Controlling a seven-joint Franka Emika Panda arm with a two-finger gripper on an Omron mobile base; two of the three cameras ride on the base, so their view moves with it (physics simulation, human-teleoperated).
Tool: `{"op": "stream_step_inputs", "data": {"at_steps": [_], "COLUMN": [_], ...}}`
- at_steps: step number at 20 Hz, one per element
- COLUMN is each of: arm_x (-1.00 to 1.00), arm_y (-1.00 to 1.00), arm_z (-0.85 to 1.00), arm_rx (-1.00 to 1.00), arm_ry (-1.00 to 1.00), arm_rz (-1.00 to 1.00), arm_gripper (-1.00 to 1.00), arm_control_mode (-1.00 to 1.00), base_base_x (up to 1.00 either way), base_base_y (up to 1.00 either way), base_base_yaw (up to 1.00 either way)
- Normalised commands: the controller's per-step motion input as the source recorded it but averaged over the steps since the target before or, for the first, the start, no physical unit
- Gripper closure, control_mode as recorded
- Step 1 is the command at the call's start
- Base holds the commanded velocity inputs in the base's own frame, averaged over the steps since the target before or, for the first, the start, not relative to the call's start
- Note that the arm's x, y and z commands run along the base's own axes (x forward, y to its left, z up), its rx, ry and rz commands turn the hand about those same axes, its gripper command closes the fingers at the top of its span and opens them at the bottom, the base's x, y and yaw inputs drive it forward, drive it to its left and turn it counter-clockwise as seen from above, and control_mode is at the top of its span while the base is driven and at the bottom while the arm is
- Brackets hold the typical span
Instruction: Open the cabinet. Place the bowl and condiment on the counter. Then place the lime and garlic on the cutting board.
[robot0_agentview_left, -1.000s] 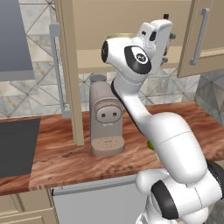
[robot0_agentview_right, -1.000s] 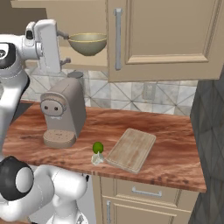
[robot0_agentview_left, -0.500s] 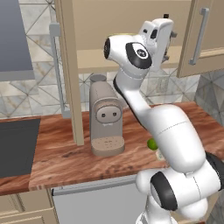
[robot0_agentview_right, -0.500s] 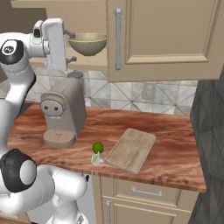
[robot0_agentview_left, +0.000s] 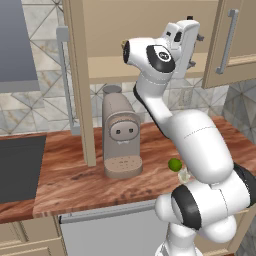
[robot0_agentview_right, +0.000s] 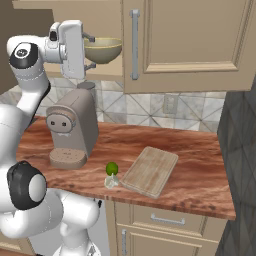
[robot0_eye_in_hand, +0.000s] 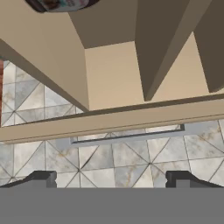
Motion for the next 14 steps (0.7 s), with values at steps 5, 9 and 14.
{"op": "stream_step_inputs", "data": {"at_steps": [5, 9, 14], "arm_x": [0.23, 0.25, 0.17], "arm_y": [-0.18, -0.16, -0.15], "arm_z": [0.00, 0.00, 0.00], "arm_rx": [0.00, 0.00, 0.00], "arm_ry": [0.03, 0.04, 0.04], "arm_rz": [-0.02, -0.02, -0.02], "arm_gripper": [-1.00, -1.00, -1.00], "arm_control_mode": [-1.00, -1.00, -1.00], "base_base_x": [0.00, 0.00, 0.00], "base_base_y": [0.00, 0.00, 0.00], "base_base_yaw": [0.00, 0.00, 0.00]}}
